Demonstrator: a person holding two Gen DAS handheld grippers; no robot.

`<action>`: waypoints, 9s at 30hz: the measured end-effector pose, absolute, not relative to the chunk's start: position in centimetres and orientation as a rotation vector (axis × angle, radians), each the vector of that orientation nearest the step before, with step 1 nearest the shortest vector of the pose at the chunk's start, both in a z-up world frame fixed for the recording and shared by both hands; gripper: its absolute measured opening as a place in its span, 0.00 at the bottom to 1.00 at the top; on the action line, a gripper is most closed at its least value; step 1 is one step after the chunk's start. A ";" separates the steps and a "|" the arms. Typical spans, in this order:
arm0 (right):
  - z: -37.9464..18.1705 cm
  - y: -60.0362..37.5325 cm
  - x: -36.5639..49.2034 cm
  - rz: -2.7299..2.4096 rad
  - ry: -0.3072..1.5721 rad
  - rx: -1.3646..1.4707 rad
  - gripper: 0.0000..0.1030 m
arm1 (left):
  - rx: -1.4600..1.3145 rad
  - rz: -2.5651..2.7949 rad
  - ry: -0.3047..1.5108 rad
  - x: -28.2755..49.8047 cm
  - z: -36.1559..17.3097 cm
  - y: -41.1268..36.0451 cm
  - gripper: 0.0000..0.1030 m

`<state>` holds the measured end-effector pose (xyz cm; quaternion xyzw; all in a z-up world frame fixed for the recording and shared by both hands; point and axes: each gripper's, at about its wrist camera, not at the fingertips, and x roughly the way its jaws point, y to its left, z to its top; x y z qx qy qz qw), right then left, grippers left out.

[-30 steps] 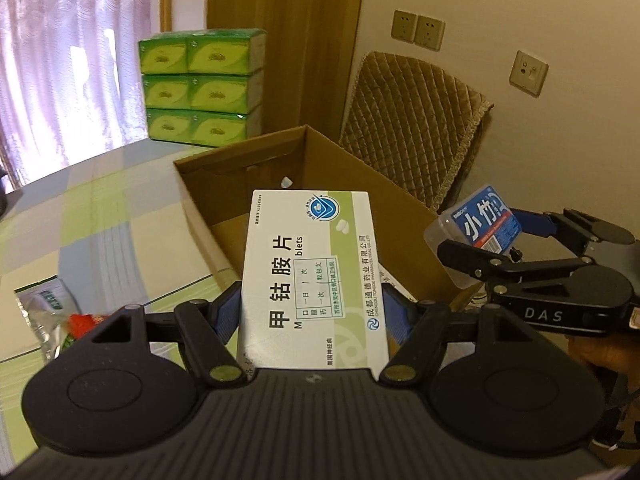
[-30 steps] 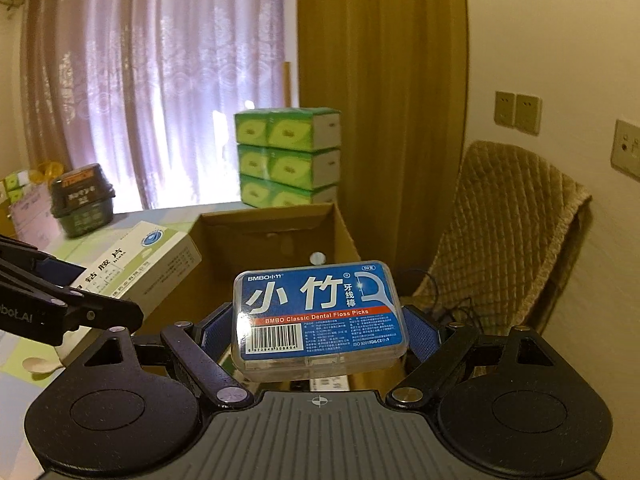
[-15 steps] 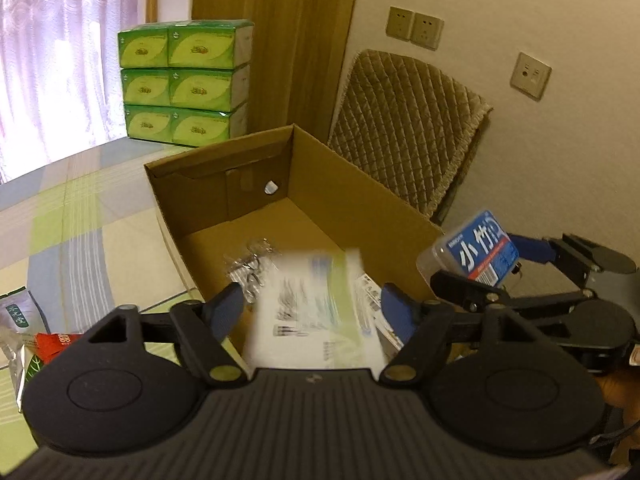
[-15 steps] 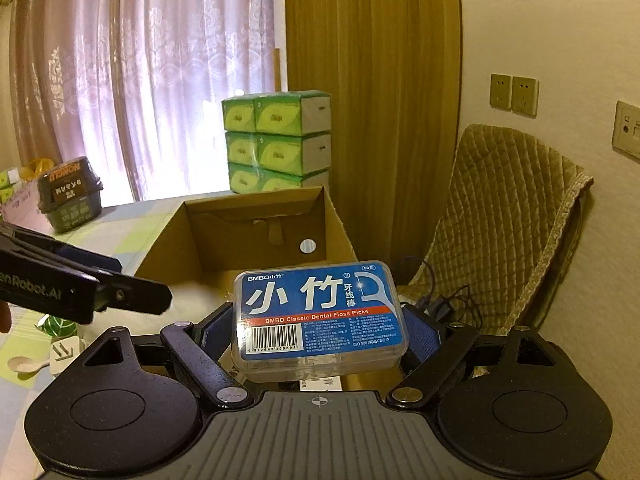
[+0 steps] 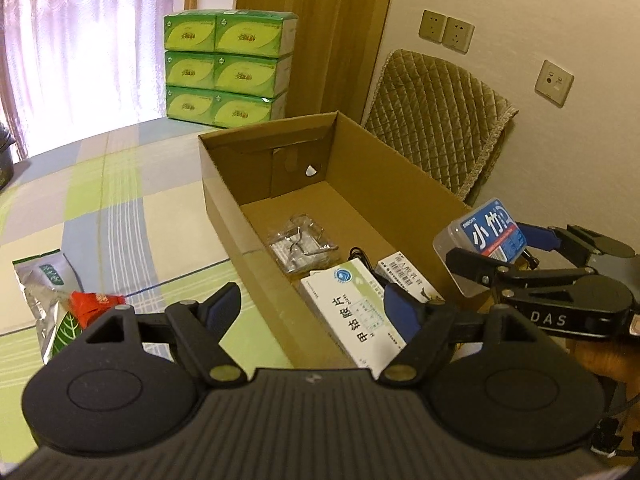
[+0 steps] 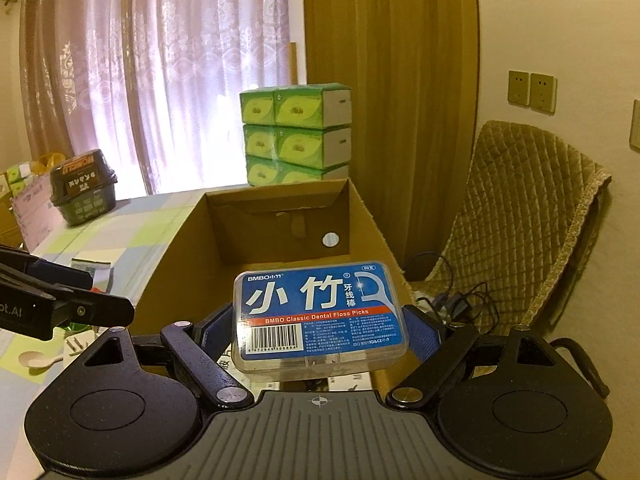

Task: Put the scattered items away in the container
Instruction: 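Open both tools to drop the two boxes into the cardboard box, then withdraw both tools from the cardboard box back over the table, then move the left tool to the white spoon while the right tool approaches the white plug, then close the left tool on the white spoon while the right tool grasps the white plug, then carry the spoon and plug with both tools over the cardboard box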

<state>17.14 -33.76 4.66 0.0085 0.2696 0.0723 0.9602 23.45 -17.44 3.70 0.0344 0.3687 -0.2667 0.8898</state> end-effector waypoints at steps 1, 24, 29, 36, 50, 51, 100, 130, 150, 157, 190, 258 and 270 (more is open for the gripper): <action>4.7 -33.7 17.2 0.149 0.546 0.017 0.86 | 0.069 -0.552 0.765 23.4 3.7 -17.3 0.73; 3.9 -33.0 16.1 0.179 0.552 0.023 0.99 | 0.045 -0.492 0.781 21.8 3.2 -14.4 0.75; 4.4 -32.6 15.1 0.180 0.547 0.025 0.99 | 0.040 -0.475 0.785 20.9 3.4 -13.6 0.76; 4.9 -31.7 13.6 0.196 0.548 0.027 1.00 | 0.031 -0.456 0.778 19.1 3.8 -12.3 0.80; 6.5 -27.7 10.4 0.289 0.536 0.027 1.00 | -0.005 -0.357 0.781 15.0 3.5 -6.4 0.88; 6.6 -27.2 10.3 0.298 0.533 0.024 1.00 | -0.010 -0.347 0.785 14.7 3.4 -5.8 0.89; -0.6 -11.7 15.0 0.593 0.703 -0.161 0.99 | 0.068 -0.178 0.915 16.1 -3.1 7.7 0.98; -6.6 -9.2 22.9 0.630 0.864 -0.197 0.99 | 0.405 -0.540 0.889 25.7 -9.1 4.1 0.75; -7.0 -7.9 23.6 0.637 0.882 -0.195 0.99 | 0.328 -0.559 0.925 26.0 -9.0 4.4 0.35; -7.2 -7.8 23.7 0.638 0.882 -0.198 0.99 | 0.316 -0.552 0.941 24.6 -8.8 4.8 0.28; -6.6 -11.7 17.9 0.542 0.938 -0.135 0.67 | 0.259 -0.491 0.953 18.9 -8.2 4.1 0.27; -1.7 -14.1 11.1 0.533 0.761 -0.139 0.65 | 0.134 -0.398 0.830 11.2 -2.4 1.2 0.27; 1.4 -15.8 9.7 0.504 0.683 -0.118 0.65 | 0.130 -0.395 0.767 10.1 0.7 -0.3 0.27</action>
